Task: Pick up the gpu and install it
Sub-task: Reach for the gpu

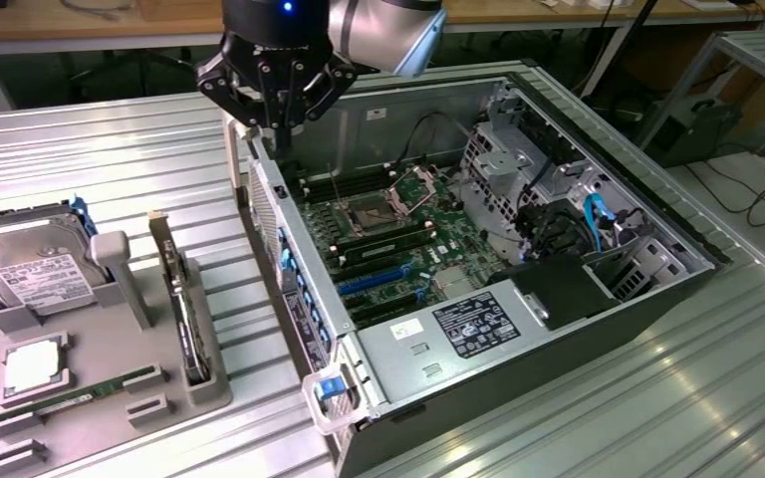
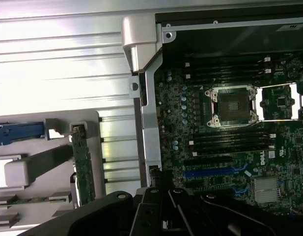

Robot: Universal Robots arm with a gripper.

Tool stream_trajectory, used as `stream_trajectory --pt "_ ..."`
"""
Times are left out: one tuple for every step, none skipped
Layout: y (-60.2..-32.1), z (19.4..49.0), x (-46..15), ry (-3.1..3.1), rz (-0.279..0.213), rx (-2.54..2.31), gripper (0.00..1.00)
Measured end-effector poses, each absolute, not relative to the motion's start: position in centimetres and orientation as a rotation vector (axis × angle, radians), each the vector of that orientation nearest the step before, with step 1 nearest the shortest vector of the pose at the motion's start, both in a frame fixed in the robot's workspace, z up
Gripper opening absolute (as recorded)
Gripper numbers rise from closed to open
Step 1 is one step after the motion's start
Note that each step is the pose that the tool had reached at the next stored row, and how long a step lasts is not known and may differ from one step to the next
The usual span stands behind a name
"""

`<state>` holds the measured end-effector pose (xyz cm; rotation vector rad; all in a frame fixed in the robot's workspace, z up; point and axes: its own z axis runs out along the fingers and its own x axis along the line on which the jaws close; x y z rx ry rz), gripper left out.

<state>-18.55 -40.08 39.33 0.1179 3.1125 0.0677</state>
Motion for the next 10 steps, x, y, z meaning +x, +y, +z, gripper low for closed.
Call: stream_trajectory --pt "-40.08 39.33 -18.59 3.112 0.068 0.118 0.11" --pt "-40.08 39.33 -18.64 3.112 0.068 0.118 0.11" --pt "-40.08 39.33 -18.68 3.113 0.068 0.118 0.11" --pt "-40.08 39.33 -18.73 3.112 0.068 0.118 0.11" --pt "-40.09 39.33 -18.78 3.112 0.068 0.118 0.11" --pt "-40.09 39.33 -18.82 3.113 0.068 0.118 0.11" --pt "-40.09 39.33 -18.86 3.112 0.068 0.118 0.11" --pt "-40.09 39.33 -18.91 3.112 0.068 0.118 0.11" --pt "-40.09 39.33 -18.95 3.112 0.068 0.118 0.11" --pt "-40.1 39.33 -18.99 3.112 0.068 0.118 0.11"
